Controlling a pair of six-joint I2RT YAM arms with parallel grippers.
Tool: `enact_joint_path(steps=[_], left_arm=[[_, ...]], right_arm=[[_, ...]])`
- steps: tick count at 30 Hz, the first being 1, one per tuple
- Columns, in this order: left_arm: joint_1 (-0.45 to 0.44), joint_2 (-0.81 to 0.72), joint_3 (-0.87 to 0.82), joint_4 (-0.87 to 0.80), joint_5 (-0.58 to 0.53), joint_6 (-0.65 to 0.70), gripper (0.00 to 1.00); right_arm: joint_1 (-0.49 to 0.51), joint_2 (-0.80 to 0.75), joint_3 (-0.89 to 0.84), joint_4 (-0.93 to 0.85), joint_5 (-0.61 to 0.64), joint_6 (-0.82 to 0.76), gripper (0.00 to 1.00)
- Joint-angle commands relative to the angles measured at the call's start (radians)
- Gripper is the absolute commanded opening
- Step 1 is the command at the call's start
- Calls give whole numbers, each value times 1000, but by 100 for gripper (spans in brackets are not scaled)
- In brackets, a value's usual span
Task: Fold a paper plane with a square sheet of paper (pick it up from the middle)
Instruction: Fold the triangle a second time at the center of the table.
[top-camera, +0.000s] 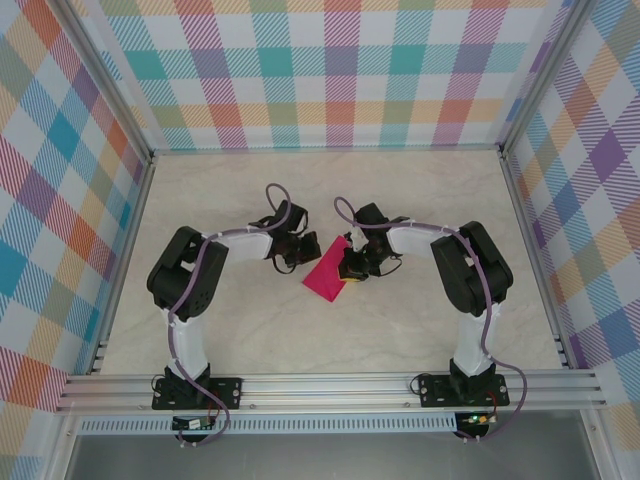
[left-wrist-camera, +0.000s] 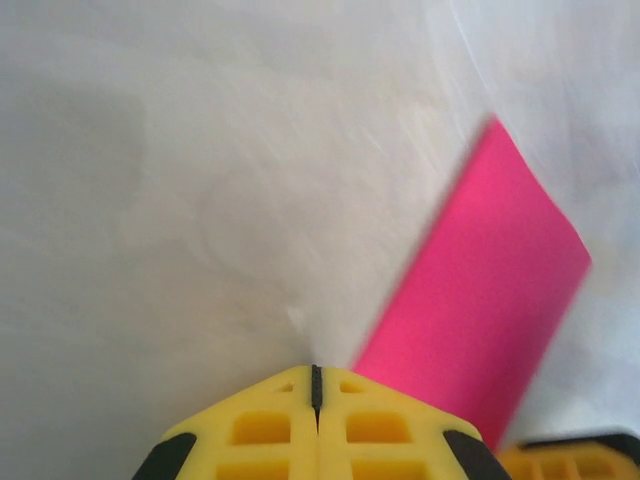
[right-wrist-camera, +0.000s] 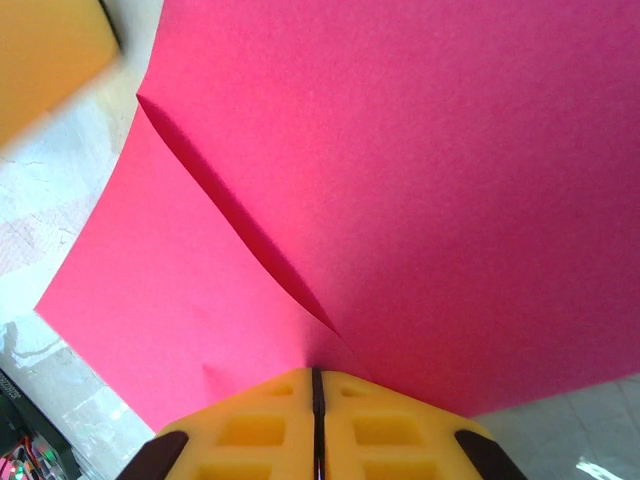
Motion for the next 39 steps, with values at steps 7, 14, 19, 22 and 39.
enact_joint_path(steps=[7, 14, 19, 22, 39], left_arm=[[20, -120, -56, 88, 125, 26, 0], [-29, -88, -105, 148, 210, 0, 0], [-49, -34, -94, 151, 237, -1, 0], [-51, -16, -102, 151, 213, 2, 0], [-51, 25, -184, 98, 88, 15, 0]], right_arm=[[0, 88, -48, -93, 177, -23, 11], [0, 94, -43, -88, 164, -20, 11], [-1, 87, -39, -89, 155, -21, 11], [-1, 84, -33, -88, 146, -22, 11], [31, -106, 14, -33, -1, 75, 12]])
